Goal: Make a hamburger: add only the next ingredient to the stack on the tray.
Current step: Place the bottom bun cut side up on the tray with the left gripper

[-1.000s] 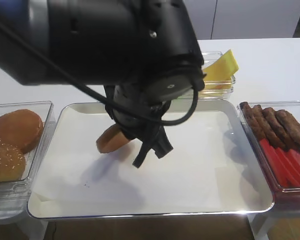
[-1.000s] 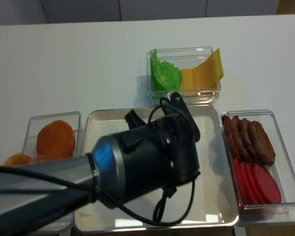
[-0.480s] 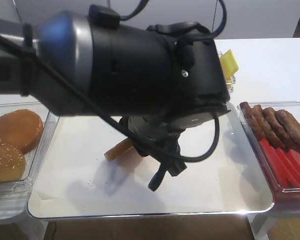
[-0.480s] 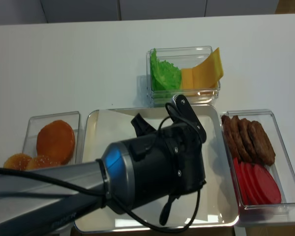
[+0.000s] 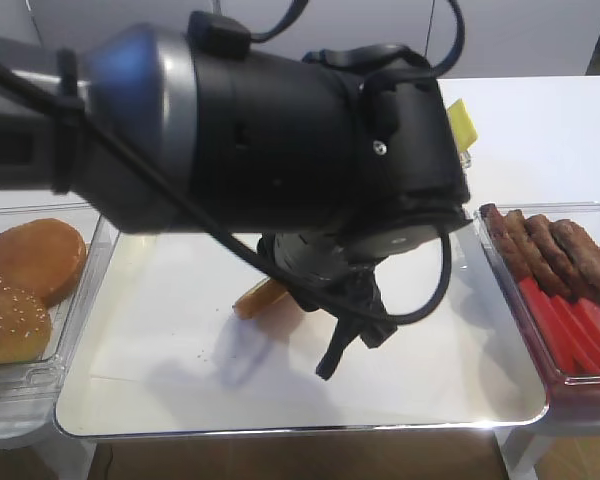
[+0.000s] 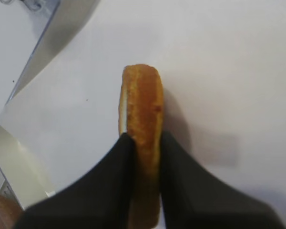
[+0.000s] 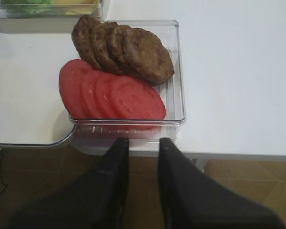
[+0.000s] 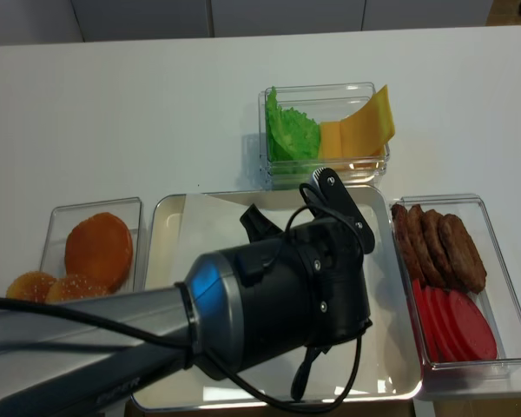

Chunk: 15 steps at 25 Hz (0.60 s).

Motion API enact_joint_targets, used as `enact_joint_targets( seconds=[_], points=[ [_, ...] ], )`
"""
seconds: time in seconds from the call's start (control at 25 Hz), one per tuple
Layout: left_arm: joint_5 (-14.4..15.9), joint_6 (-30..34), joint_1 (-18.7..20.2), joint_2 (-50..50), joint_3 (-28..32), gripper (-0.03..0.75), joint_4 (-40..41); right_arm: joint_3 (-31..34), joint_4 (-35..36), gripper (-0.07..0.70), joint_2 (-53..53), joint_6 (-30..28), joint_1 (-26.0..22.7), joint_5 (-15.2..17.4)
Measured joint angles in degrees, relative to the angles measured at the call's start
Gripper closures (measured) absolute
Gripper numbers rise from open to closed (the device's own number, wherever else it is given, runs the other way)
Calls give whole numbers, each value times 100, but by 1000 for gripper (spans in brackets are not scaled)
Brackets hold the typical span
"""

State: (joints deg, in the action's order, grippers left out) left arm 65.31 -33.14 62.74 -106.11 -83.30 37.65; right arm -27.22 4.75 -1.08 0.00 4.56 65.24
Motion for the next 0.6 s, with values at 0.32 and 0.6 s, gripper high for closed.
enact_joint_targets(
  seconds=[0.32,0.6],
  points=[
    [-23,-41,0,-9,0,557,-27,0,0,451,0,0,0,0],
    [-66,-68,18,-55,-171,352,-213,0,0,451,0,0,0,0]
  ],
)
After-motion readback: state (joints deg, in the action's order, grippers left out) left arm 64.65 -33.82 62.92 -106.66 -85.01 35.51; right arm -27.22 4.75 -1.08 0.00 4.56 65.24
